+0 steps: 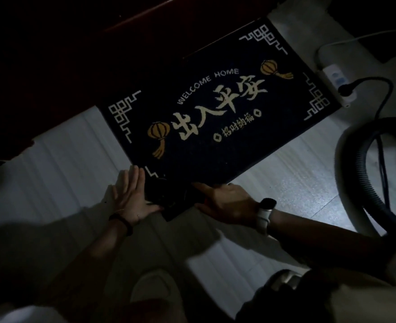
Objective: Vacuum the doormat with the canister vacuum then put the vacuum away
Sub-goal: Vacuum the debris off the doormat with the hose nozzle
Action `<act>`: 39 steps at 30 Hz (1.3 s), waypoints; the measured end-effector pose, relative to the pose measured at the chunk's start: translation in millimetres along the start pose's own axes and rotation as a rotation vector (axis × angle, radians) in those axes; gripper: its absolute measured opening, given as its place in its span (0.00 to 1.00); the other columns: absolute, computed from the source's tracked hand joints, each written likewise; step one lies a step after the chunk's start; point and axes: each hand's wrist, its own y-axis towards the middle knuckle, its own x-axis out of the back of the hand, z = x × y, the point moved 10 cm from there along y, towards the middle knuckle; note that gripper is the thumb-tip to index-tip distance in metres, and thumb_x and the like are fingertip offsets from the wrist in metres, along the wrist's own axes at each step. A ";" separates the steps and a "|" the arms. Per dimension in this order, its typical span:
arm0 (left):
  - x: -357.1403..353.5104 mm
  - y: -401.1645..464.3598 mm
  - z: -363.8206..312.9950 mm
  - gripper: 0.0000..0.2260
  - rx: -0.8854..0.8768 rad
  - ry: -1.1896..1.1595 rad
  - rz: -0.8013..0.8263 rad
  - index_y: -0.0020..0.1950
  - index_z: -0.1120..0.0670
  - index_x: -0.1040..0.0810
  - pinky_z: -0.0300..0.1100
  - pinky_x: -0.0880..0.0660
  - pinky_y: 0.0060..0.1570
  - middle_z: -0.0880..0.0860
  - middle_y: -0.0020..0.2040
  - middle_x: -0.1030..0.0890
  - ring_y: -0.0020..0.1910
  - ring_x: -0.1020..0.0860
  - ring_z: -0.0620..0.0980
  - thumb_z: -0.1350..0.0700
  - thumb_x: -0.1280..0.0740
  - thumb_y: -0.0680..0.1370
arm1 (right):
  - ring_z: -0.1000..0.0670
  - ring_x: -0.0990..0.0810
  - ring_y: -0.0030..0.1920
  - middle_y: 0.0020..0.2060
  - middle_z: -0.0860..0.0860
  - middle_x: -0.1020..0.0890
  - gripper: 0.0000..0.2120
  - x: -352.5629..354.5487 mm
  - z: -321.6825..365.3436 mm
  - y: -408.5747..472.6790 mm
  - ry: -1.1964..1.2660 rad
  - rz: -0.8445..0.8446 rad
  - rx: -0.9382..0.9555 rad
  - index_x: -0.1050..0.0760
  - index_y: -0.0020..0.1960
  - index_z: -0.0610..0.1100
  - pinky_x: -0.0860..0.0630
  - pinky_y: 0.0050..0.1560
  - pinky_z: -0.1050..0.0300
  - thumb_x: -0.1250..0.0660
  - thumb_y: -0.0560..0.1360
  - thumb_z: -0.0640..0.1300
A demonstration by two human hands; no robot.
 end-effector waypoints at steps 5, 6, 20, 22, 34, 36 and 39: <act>0.6 1.0 3.1 0.52 0.005 0.024 -0.032 0.75 0.51 0.65 0.60 0.64 0.72 0.48 0.75 0.67 0.74 0.68 0.51 0.39 0.30 0.68 | 0.43 0.23 0.52 0.61 0.44 0.27 0.27 -1.8 -3.1 -12.3 -0.043 -0.062 -0.024 0.54 0.75 0.53 0.27 0.50 0.53 0.50 0.79 0.58; 0.7 0.9 3.2 0.52 0.006 0.030 -0.038 0.75 0.51 0.65 0.60 0.63 0.72 0.48 0.75 0.67 0.74 0.68 0.51 0.38 0.30 0.68 | 0.44 0.23 0.52 0.61 0.44 0.27 0.27 2.2 -7.1 -9.9 -0.047 -0.071 -0.039 0.55 0.75 0.54 0.26 0.50 0.53 0.51 0.79 0.58; 1.1 -4.5 -1.6 0.52 0.025 0.083 0.033 0.75 0.52 0.66 0.60 0.64 0.71 0.49 0.75 0.68 0.73 0.69 0.54 0.38 0.31 0.69 | 0.51 0.25 0.40 0.47 0.49 0.23 0.27 3.3 -56.7 -60.8 0.013 -0.042 -0.121 0.60 0.73 0.63 0.31 0.38 0.61 0.51 0.79 0.59; 2.1 -4.5 -3.3 0.52 0.038 0.097 0.044 0.75 0.53 0.67 0.60 0.63 0.71 0.50 0.75 0.68 0.73 0.69 0.55 0.38 0.31 0.69 | 0.48 0.23 0.41 0.46 0.48 0.22 0.28 17.0 -89.3 -65.3 -0.006 -0.137 -0.221 0.61 0.72 0.64 0.27 0.39 0.57 0.50 0.78 0.59; 2.2 -5.1 -7.9 0.52 0.160 0.096 0.046 0.75 0.54 0.65 0.60 0.60 0.71 0.51 0.76 0.67 0.73 0.69 0.56 0.43 0.29 0.70 | 0.57 0.27 0.38 0.41 0.58 0.26 0.26 -8.8 -52.1 -65.9 0.116 -0.005 -0.124 0.57 0.73 0.63 0.32 0.38 0.64 0.49 0.79 0.58; 2.8 -5.4 -9.3 0.51 0.160 0.083 0.055 0.75 0.54 0.65 0.60 0.59 0.71 0.51 0.76 0.66 0.73 0.69 0.56 0.43 0.29 0.70 | 0.49 0.21 0.44 0.47 0.50 0.19 0.26 16.9 -102.8 -67.2 0.118 -0.118 -0.286 0.55 0.73 0.63 0.26 0.42 0.56 0.47 0.79 0.57; 3.9 -6.0 -10.5 0.51 0.153 0.087 0.052 0.76 0.54 0.64 0.61 0.59 0.71 0.50 0.76 0.66 0.74 0.68 0.56 0.43 0.29 0.70 | 0.44 0.20 0.43 0.46 0.46 0.18 0.27 40.9 -121.8 -57.8 0.008 -0.235 -0.376 0.54 0.74 0.63 0.27 0.39 0.53 0.46 0.78 0.58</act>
